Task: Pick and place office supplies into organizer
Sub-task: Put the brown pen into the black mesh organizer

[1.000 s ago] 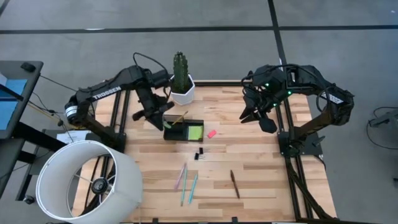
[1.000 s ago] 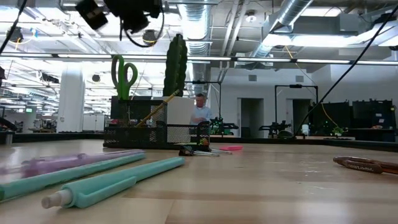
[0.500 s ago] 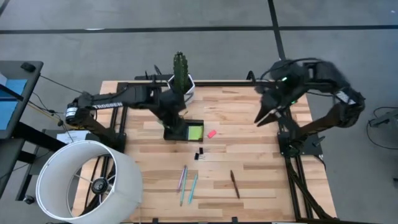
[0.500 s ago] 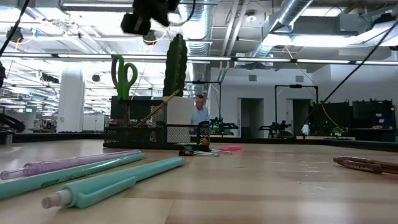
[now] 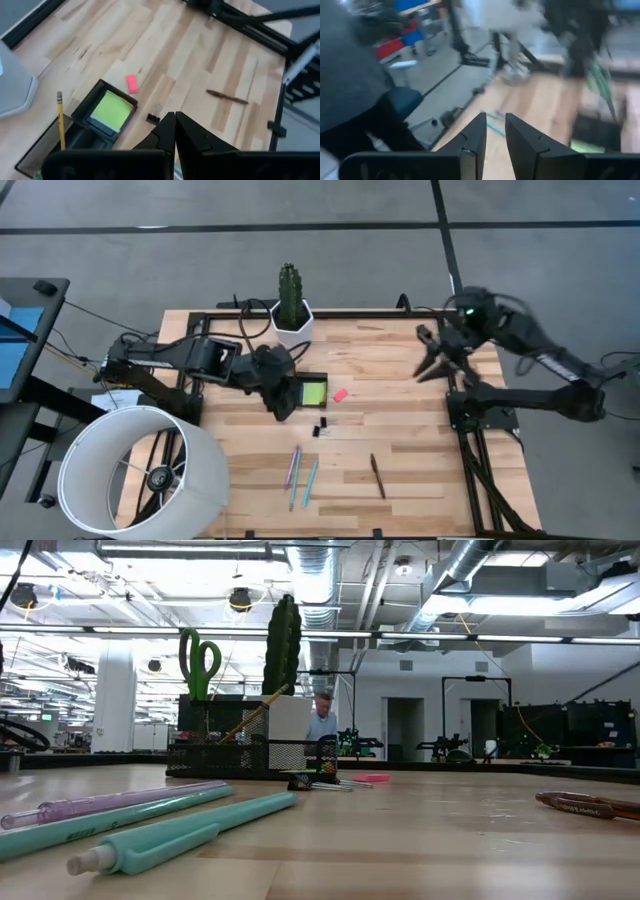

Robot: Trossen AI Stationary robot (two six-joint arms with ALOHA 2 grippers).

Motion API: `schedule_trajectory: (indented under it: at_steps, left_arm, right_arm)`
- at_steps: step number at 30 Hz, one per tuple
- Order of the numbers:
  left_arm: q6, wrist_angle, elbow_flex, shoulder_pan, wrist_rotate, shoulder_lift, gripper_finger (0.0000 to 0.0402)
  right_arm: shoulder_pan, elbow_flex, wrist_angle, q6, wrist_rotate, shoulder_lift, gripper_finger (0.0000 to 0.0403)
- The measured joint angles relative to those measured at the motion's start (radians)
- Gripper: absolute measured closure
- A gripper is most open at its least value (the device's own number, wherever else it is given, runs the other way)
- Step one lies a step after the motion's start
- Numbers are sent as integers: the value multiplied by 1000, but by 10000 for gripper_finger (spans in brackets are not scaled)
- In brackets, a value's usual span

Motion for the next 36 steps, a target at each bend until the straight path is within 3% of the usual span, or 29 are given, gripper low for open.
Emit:
schedule_trajectory:
  at_steps: [4,10,21,30,36]
  left_arm:
    - [-37,0,0,-3,-3,0,401]
    - [-39,-7,0,-3,-38,0,401]
    - [-40,-33,0,8,-80,0,401]
    - [-74,-80,0,8,-42,1,401]
    - [-120,-100,0,3,-26,1,401]
  right_arm:
    - [23,-219,86,69,12,-23,339]
    - [228,-327,99,-51,28,-17,339]
    - [762,-327,367,-296,608,129,339]
    - [994,-327,393,-366,624,390,339]
    - [1107,-259,453,-474,851,567,339]
